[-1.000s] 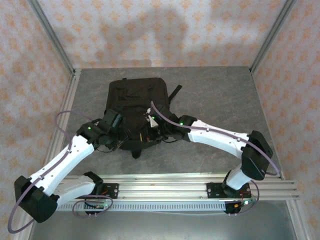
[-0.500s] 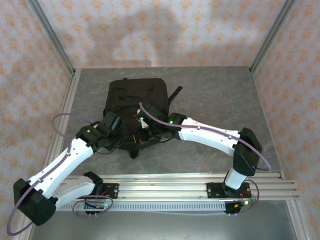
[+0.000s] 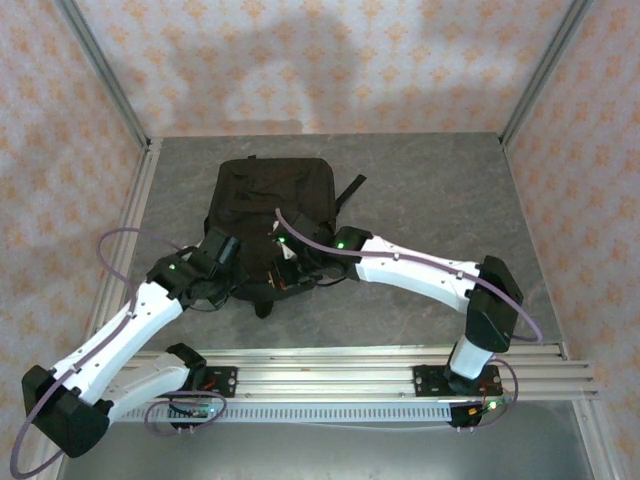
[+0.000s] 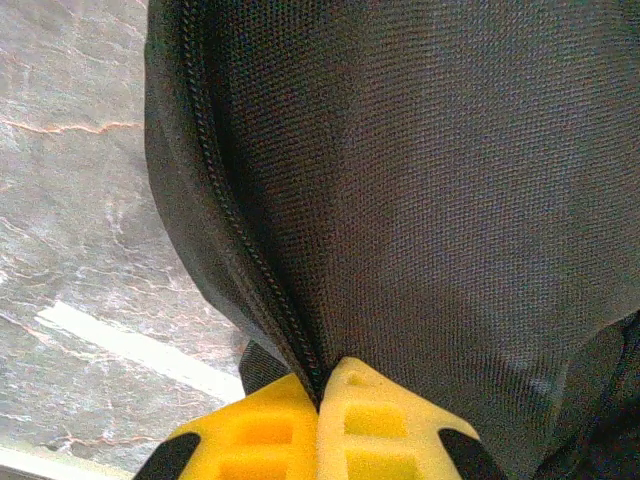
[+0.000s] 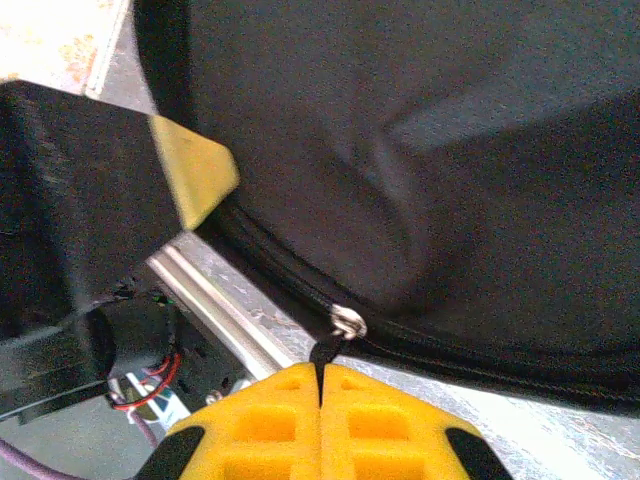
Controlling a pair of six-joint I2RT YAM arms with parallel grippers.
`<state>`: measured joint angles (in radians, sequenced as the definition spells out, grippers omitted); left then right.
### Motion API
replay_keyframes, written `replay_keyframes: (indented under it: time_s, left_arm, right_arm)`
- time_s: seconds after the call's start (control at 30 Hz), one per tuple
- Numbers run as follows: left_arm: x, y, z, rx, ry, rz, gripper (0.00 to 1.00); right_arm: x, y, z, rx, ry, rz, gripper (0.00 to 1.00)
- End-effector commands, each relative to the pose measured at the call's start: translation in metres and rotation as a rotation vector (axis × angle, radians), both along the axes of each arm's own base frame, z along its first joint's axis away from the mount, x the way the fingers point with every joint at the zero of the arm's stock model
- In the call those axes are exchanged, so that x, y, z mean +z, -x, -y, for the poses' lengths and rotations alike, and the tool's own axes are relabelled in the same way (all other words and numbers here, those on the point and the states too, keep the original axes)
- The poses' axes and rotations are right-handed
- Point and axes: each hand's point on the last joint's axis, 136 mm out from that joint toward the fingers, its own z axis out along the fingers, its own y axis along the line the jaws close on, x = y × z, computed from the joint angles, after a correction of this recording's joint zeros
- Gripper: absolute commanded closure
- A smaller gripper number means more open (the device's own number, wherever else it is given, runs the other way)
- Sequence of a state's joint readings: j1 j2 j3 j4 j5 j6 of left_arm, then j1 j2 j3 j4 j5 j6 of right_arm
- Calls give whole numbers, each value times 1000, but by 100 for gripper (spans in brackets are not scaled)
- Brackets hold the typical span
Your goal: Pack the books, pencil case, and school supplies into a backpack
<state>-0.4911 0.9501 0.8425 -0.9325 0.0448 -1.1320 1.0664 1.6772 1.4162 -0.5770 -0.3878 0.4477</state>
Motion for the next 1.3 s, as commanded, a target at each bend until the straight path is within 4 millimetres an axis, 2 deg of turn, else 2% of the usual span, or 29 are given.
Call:
replay_keyframes:
  time_s: [0.0,0.27,0.6,0.87,1.03,1.27]
  left_arm:
    - [7,8,-19,-2,-89,17,100]
    - [-3,19,-32,-18,-134,-5,100]
    - [-8,25,-45,-31,-186,-19,100]
    - [-7,26,-58,-19,-209,-32,100]
    - [-4,25,-60,-26,-204,-23,100]
    - [0,27,-73,-12,-256,-48,100]
  right_arm:
    - [-4,-1,8,-17,9,42,100]
    - [-22,-3,30,-44,67,45,100]
    - [-14,-18,47,-77,52,46,100]
    - [-14,-17,57,-63,67,40,100]
    - [-13,-11,51,-24,53,5,100]
    - [-9,-21,62,-16,121,59,100]
